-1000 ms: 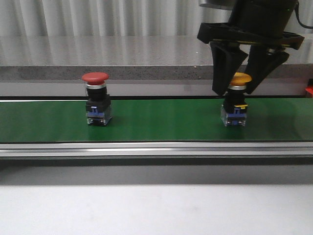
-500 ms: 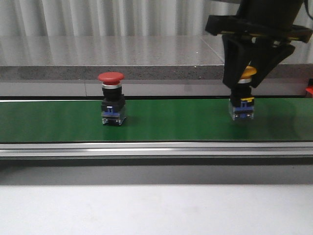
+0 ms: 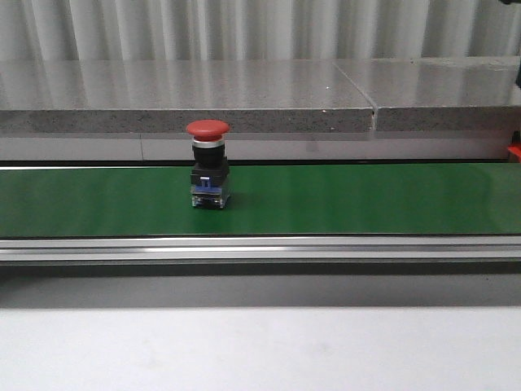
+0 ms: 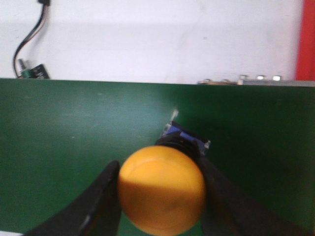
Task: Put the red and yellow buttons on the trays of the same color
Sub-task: 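Lower the yellow button into the yellow tray and open the right gripper, then grasp the red button on the belt with the right gripper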
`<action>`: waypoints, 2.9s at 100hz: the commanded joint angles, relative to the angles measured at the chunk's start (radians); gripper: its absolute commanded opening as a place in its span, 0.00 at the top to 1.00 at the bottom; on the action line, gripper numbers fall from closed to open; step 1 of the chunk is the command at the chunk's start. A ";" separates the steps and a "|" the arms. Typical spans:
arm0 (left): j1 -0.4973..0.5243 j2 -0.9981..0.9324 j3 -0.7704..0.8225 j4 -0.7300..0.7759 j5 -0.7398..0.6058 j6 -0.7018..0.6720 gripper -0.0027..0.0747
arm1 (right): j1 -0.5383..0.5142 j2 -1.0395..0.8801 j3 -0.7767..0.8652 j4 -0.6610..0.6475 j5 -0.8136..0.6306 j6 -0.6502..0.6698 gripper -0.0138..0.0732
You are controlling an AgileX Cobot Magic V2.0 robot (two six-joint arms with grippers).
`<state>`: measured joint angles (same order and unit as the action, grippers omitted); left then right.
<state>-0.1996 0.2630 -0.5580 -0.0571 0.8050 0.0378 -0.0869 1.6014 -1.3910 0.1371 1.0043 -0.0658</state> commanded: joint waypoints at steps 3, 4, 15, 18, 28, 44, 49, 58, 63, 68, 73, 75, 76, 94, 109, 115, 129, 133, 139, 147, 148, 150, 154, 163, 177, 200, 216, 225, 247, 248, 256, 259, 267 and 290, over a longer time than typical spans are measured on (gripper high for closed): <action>-0.006 0.011 -0.025 -0.013 -0.072 0.001 0.99 | -0.076 -0.048 -0.034 0.002 -0.032 0.000 0.68; -0.006 0.011 -0.025 -0.013 -0.072 0.001 0.99 | -0.081 -0.048 -0.034 0.002 -0.032 0.002 0.68; -0.006 0.011 -0.025 -0.013 -0.072 0.001 0.99 | -0.163 -0.047 -0.032 0.002 -0.020 0.050 0.68; -0.006 0.011 -0.025 -0.013 -0.072 0.001 0.99 | -0.183 -0.047 -0.030 0.002 -0.014 0.066 0.68; -0.006 0.011 -0.025 -0.013 -0.072 0.001 0.99 | -0.244 -0.047 -0.015 0.002 -0.007 0.102 0.68; -0.006 0.011 -0.025 -0.013 -0.072 0.001 0.99 | -0.339 -0.047 0.033 0.002 -0.027 0.176 0.68; -0.006 0.011 -0.025 -0.013 -0.072 0.001 0.99 | -0.362 -0.046 0.053 0.002 -0.044 0.180 0.68; -0.006 0.011 -0.025 -0.013 -0.072 0.001 0.99 | -0.394 -0.046 0.104 0.002 -0.095 0.181 0.68; -0.006 0.011 -0.025 -0.013 -0.072 0.001 0.99 | -0.408 -0.046 0.138 0.002 -0.129 0.181 0.68; -0.006 0.011 -0.025 -0.013 -0.072 0.001 0.99 | -0.421 -0.044 0.176 0.002 -0.163 0.183 0.68; -0.006 0.011 -0.025 -0.013 -0.072 0.001 0.99 | -0.434 -0.041 0.212 0.002 -0.194 0.185 0.68; -0.006 0.011 -0.025 -0.013 -0.072 0.001 0.99 | -0.438 -0.041 0.226 0.002 -0.208 0.185 0.68; -0.006 0.011 -0.025 -0.013 -0.072 0.001 0.99 | -0.440 -0.040 0.231 0.002 -0.219 0.185 0.68; -0.006 0.011 -0.025 -0.013 -0.072 0.001 0.99 | -0.452 -0.040 0.318 0.002 -0.332 0.185 0.68; -0.006 0.011 -0.025 -0.013 -0.072 0.001 0.99 | -0.452 -0.022 0.335 0.012 -0.378 0.185 0.67; -0.006 0.011 -0.025 -0.013 -0.072 0.001 0.99 | -0.452 -0.007 0.335 0.013 -0.374 0.185 0.62; -0.006 0.011 -0.025 -0.013 -0.072 0.001 0.99 | -0.452 0.017 0.335 0.014 -0.373 0.185 0.34; -0.006 0.011 -0.025 -0.013 -0.072 0.001 0.99 | -0.452 0.018 0.335 0.014 -0.377 0.185 0.27; -0.006 0.011 -0.025 -0.013 -0.072 0.001 0.99 | -0.452 0.013 0.335 0.014 -0.392 0.185 0.21; -0.006 0.011 -0.025 -0.013 -0.072 0.001 0.99 | -0.452 -0.006 0.335 0.014 -0.405 0.184 0.21; -0.006 0.011 -0.025 -0.013 -0.072 0.001 0.99 | -0.452 -0.008 0.335 0.014 -0.406 0.182 0.21; -0.006 0.011 -0.025 -0.013 -0.072 0.001 0.99 | -0.452 -0.016 0.335 0.014 -0.407 0.180 0.21; -0.006 0.011 -0.025 -0.013 -0.072 0.001 0.99 | -0.452 -0.032 0.335 0.014 -0.411 0.175 0.21; -0.006 0.011 -0.025 -0.013 -0.072 0.001 0.99 | -0.452 -0.074 0.335 0.002 -0.413 0.168 0.21; -0.006 0.011 -0.025 -0.013 -0.072 0.001 0.99 | -0.445 -0.149 0.335 -0.005 -0.414 0.163 0.21; -0.006 0.011 -0.025 -0.013 -0.072 0.001 0.99 | -0.391 -0.270 0.335 0.005 -0.370 0.159 0.21; -0.006 0.011 -0.025 -0.013 -0.072 0.001 0.99 | -0.279 -0.336 0.335 0.005 -0.333 0.109 0.21; -0.006 0.011 -0.025 -0.013 -0.072 0.001 0.99 | -0.200 -0.352 0.335 0.005 -0.312 0.090 0.20; -0.006 0.011 -0.025 -0.013 -0.072 0.001 0.99 | -0.023 -0.348 0.335 0.005 -0.279 0.066 0.12; -0.006 0.011 -0.025 -0.013 -0.072 0.001 0.99 | -0.013 -0.348 0.334 0.005 -0.277 0.066 0.11; -0.006 0.011 -0.025 -0.013 -0.072 0.001 0.99 | 0.037 -0.338 0.325 0.005 -0.241 0.030 0.09; -0.006 0.011 -0.025 -0.013 -0.072 0.001 0.99 | 0.055 -0.332 0.321 0.005 -0.230 0.023 0.09; -0.006 0.011 -0.025 -0.013 -0.072 0.001 0.99 | 0.099 -0.309 0.294 0.007 -0.190 0.012 0.09; -0.006 0.011 -0.025 -0.013 -0.072 0.001 0.99 | 0.217 -0.180 0.143 0.066 0.010 -0.136 0.09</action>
<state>-0.1996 0.2630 -0.5580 -0.0571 0.8050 0.0378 0.0980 1.4085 -1.1727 0.1646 0.9892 -0.1480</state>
